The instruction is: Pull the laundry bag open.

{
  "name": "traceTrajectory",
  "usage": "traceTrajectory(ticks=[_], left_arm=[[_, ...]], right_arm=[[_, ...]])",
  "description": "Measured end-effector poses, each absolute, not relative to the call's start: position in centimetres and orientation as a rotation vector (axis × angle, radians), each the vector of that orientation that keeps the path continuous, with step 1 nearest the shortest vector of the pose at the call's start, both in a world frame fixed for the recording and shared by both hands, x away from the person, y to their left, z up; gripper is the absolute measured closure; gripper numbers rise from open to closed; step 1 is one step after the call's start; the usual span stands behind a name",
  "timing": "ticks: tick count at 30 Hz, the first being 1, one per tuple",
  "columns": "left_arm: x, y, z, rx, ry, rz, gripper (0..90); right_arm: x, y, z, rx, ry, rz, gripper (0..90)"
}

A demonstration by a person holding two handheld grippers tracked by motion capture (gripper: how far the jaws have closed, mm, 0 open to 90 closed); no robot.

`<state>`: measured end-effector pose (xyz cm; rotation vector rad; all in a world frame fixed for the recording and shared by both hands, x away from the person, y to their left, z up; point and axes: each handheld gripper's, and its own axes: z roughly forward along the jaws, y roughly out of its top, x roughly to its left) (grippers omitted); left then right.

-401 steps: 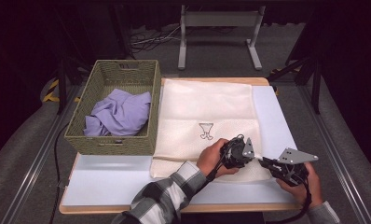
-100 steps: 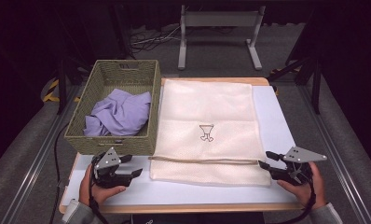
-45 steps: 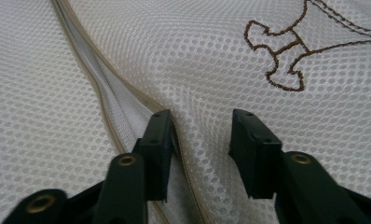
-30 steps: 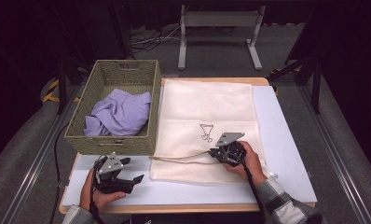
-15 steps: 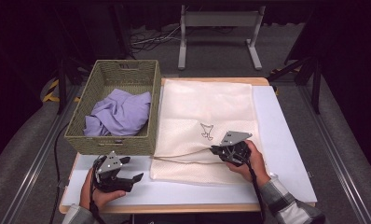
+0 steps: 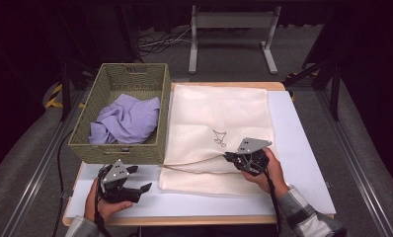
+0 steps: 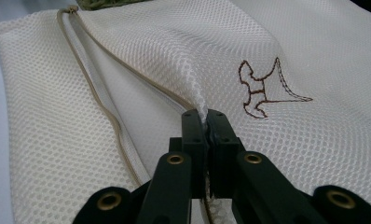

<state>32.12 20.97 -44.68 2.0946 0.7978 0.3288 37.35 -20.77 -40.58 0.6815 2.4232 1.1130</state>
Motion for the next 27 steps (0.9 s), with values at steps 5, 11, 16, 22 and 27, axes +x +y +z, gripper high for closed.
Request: traceTrajectory(ticks=[5, 11, 16, 22, 27], left_arm=[[32.1, 21.0, -44.7, 2.096, 0.791, 0.329, 20.5], [32.1, 21.1, -44.7, 2.095, 0.79, 0.331, 20.5], [32.0, 21.1, -44.7, 2.092, 0.798, 0.33, 20.4], [32.1, 21.2, -44.7, 2.08, 0.807, 0.326, 20.1], [32.2, 21.2, -44.8, 2.081, 0.803, 0.316, 20.9]], right_arm=[[37.2, -20.8, -40.1, 0.686, 2.398, 1.137, 87.6], [37.1, -20.7, -39.8, 0.682, 2.386, 1.138, 87.6], [37.0, -20.6, -39.5, 0.67, 2.371, 1.132, 87.5], [37.0, -20.4, -38.8, 0.658, 2.357, 1.134, 87.6], [37.0, -20.4, -38.1, 0.649, 2.336, 1.151, 87.6]])
